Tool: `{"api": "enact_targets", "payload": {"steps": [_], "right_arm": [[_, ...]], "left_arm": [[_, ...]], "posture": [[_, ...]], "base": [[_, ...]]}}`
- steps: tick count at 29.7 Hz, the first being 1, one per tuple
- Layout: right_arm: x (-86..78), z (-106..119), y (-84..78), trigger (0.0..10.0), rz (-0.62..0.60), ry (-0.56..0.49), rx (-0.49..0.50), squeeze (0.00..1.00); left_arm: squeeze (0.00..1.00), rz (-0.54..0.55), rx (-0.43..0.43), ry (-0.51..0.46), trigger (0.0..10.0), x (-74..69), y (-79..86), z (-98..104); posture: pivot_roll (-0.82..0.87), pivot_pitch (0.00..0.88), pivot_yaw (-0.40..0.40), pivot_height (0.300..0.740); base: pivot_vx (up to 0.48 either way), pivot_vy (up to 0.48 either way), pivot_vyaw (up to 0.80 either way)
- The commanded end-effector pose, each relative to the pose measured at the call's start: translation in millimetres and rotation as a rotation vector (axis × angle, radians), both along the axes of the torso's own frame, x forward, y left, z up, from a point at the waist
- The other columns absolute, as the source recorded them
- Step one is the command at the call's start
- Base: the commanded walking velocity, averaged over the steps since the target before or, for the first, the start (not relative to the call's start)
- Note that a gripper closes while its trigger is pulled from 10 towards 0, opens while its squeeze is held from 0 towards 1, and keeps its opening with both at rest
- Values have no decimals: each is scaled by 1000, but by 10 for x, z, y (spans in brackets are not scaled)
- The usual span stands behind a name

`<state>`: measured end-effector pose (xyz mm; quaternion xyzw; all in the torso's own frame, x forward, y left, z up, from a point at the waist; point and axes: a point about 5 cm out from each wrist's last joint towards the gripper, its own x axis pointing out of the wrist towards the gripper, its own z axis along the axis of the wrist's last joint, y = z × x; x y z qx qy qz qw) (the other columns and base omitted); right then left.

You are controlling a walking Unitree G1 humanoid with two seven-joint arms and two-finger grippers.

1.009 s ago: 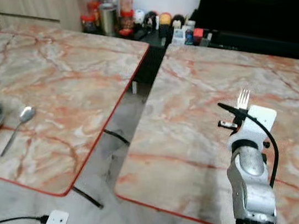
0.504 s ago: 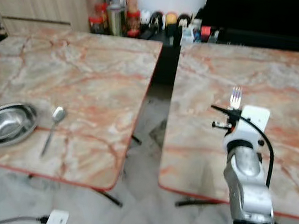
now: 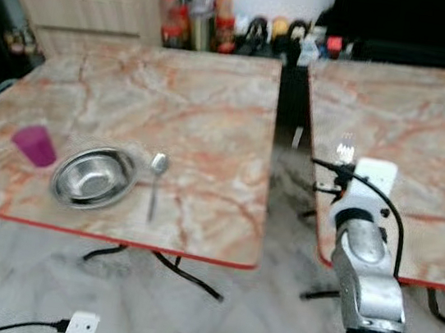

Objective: Setting the table

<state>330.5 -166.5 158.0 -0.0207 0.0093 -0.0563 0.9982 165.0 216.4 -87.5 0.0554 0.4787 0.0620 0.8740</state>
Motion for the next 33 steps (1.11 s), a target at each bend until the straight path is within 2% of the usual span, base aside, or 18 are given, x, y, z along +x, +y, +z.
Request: {"api": "enact_targets", "payload": {"steps": [1, 11, 27, 33], "right_arm": [[11, 71, 39, 10000, 18, -27, -5, 0], [9, 50, 56, 10000, 27, -17, -4, 0], [13, 29, 92, 10000, 55, -5, -8, 0], [14, 32, 104, 10000, 61, -7, -5, 0]], "left_arm": [[0, 12, 14, 13, 10000, -36, 57, -5], [0, 10, 16, 9, 10000, -18, 30, -3], [0, 9, 28, -17, 10000, 28, 34, 21], [0, 8, 33, -21, 10000, 43, 31, 27]], "posture": [[-35, 42, 75, 740], [-33, 42, 73, 740], [-30, 42, 72, 740], [-31, 43, 72, 740]], "base": [[0, 480, 0], [0, 480, 0], [0, 0, 0], [302, 0, 0]]}}
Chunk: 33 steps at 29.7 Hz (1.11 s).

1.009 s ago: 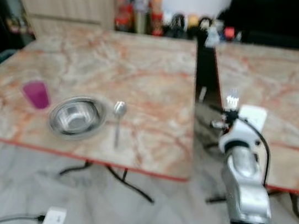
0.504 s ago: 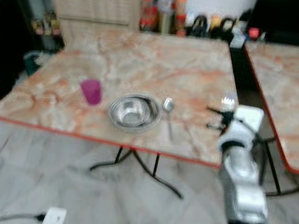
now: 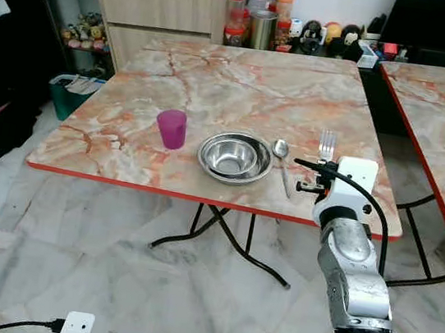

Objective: Setting the table

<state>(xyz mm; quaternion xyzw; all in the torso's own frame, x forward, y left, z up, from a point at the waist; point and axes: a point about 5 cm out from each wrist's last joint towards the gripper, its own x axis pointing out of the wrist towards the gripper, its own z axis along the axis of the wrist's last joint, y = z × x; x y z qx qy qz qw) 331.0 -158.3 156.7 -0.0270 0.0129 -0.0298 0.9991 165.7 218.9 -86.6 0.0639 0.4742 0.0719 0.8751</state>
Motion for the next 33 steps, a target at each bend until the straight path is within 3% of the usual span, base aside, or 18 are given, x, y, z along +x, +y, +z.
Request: {"api": "enact_targets", "payload": {"steps": [1, 7, 12, 33], "right_arm": [[8, 44, 18, 10000, 9, -15, 5, 0], [-2, 25, 38, 10000, 39, -11, -50, 0], [-13, -6, 17, 10000, 18, 4, -5, 0], [-28, -49, -55, 10000, -9, 23, -14, 0]], "left_arm": [[0, -2, 9, -12, 10000, 40, 3, 18], [0, -4, 8, -9, 10000, 38, -3, 16], [0, -4, 6, -10, 10000, 39, -12, 15], [0, -9, 5, -13, 10000, 45, -18, 17]], "posture": [[-31, 42, 72, 740], [-32, 43, 73, 740], [-31, 42, 72, 740], [-34, 42, 73, 740]], "base": [[244, 0, 0], [252, 0, 216], [267, 0, 455], [284, 0, 0]]}}
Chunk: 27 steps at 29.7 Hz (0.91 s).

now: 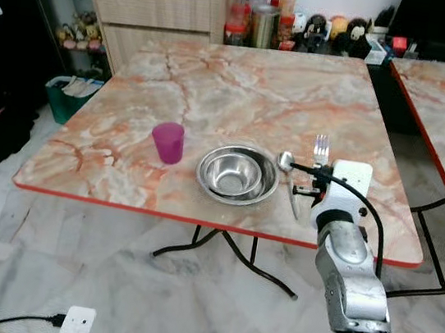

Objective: Setting the table

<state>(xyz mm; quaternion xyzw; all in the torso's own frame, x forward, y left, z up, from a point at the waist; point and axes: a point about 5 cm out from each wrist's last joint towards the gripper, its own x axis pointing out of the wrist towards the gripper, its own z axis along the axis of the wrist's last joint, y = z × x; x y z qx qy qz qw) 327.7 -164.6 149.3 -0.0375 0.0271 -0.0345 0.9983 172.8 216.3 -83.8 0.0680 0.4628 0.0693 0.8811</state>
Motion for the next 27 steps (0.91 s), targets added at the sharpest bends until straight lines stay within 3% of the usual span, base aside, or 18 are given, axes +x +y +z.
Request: {"api": "enact_targets", "payload": {"steps": [1, 27], "right_arm": [[2, 21, 15, 10000, 8, -5, 4, 0], [-26, -103, -23, 10000, -16, 72, 0, 0]], "left_arm": [[0, 2, -1, 12, 10000, -25, 8, -11], [0, -2, -3, 15, 10000, -32, -1, -16]], "posture": [[-34, 43, 73, 740], [-36, 44, 71, 740]], "base": [[289, 0, 0], [293, 0, 0]]}}
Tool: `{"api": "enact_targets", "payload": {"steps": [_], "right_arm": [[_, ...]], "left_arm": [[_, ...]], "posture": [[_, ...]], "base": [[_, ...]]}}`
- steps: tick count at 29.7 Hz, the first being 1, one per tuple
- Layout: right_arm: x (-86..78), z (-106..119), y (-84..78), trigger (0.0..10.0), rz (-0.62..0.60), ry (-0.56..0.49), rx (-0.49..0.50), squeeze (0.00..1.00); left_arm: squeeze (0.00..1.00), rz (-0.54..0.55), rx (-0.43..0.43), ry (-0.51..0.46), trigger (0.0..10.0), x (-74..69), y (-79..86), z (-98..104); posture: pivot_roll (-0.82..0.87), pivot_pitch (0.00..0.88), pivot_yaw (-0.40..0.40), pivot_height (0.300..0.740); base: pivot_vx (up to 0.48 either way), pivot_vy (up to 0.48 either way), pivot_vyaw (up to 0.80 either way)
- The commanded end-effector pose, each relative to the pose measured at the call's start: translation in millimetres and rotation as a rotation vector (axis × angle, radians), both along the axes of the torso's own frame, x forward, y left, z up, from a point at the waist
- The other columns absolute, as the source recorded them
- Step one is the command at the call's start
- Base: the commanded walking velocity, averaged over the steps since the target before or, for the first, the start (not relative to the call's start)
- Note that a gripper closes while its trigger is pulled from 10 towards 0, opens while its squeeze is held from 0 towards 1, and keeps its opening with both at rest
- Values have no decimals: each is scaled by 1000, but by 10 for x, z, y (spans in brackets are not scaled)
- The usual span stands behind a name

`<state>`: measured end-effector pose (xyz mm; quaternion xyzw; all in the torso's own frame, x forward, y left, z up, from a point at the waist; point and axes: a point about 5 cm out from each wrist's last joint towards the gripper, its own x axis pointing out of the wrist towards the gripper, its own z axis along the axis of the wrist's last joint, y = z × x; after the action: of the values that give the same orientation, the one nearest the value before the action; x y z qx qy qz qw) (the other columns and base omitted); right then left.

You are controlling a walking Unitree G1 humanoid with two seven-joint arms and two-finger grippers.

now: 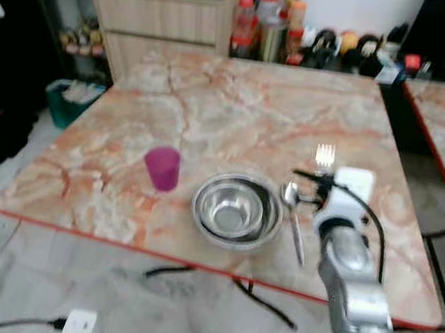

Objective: Setting the table

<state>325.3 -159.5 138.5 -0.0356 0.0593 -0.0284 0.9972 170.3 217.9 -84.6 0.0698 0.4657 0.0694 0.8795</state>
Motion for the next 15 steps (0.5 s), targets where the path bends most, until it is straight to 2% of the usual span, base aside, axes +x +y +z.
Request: {"api": "enact_targets", "payload": {"steps": [1, 3, 6, 11, 15], "right_arm": [[-2, 0, -75, 10000, -26, 10, -7, 0], [-12, -36, -86, 10000, -30, 26, -10, 0], [-27, -97, -99, 10000, -33, 48, -6, 0], [-66, -324, -125, 10000, -49, 130, 50, 0], [-82, -406, -140, 10000, -50, 158, 49, 0]], "left_arm": [[0, -1, -6, 8, 10000, -7, -17, -8], [0, -3, -1, 12, 10000, -9, -17, -10], [0, -6, 6, 21, 10000, -17, -16, -14], [0, -2, -3, 15, 10000, -14, -23, -14], [0, -4, -8, 18, 10000, -18, -26, -17]], "posture": [[-36, 44, 71, 740], [-36, 44, 71, 740], [-38, 45, 72, 740], [-34, 44, 70, 740], [-35, 45, 71, 740]], "base": [[292, 0, 0], [285, 0, 0], [0, 0, 0], [0, 0, 0], [0, 0, 0]]}}
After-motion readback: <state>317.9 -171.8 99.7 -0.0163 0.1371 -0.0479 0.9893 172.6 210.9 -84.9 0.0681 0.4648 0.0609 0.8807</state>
